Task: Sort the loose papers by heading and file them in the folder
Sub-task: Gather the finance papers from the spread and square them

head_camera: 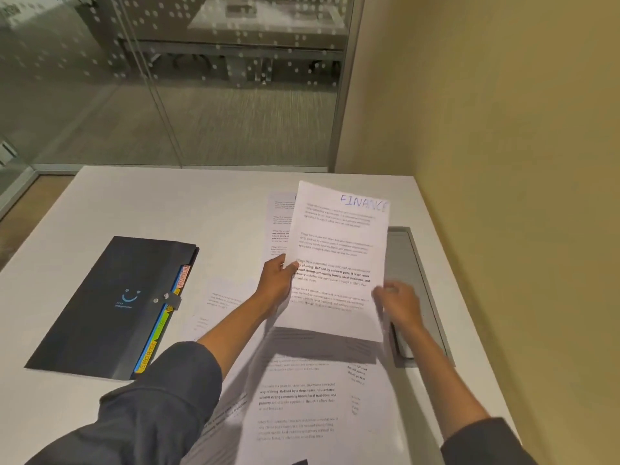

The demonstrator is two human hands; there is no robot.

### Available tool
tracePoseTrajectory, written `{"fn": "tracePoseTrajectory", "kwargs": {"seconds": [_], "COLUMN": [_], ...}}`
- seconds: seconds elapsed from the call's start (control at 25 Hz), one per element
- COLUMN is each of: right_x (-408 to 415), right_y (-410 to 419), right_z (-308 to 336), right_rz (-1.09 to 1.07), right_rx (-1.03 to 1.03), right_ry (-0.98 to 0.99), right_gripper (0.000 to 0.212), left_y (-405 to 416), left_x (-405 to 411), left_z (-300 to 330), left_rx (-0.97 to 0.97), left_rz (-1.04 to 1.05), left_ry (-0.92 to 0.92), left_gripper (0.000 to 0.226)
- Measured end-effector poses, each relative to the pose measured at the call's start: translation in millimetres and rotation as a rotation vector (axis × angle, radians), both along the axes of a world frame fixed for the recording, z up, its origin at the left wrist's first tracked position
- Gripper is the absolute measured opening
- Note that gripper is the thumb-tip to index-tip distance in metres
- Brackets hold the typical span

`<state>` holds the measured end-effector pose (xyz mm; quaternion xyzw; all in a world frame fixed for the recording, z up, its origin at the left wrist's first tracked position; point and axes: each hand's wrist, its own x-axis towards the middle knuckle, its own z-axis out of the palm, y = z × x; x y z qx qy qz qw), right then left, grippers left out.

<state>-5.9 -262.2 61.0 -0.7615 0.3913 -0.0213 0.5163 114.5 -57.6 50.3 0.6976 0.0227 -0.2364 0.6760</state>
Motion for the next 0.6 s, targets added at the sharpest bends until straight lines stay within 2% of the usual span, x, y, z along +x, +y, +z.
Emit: {"fn": "tracePoseTrajectory", "kwargs": {"seconds": [0.12, 0.24, 0.36, 0.6], "right_x": [-14, -9, 10, 87], "right_y": [19, 25, 23, 7], "right_z": [-44, -58, -66, -65], "right_rz": [-0.042, -0.091, -0.109, -0.103], "right_rx": [0.113, 0.086, 0.013, 0.038], "right_ry": [0.063, 0.074, 0.053, -0.004], "right_gripper": [0.02, 0.015, 0.024, 0.027], "left_y": [7, 22, 35, 33], "left_x": [-8, -13, 0, 67], "left_z": [-16, -36, -50, -60], "left_rx": [0.036, 0.185, 0.365, 0.374], "left_rz": [0.027, -0.091, -0.237, -0.079], "left_ry": [0.101, 0.14, 0.041, -0.012], "left_gripper": [0.02, 0.025, 0.037, 0.031]}}
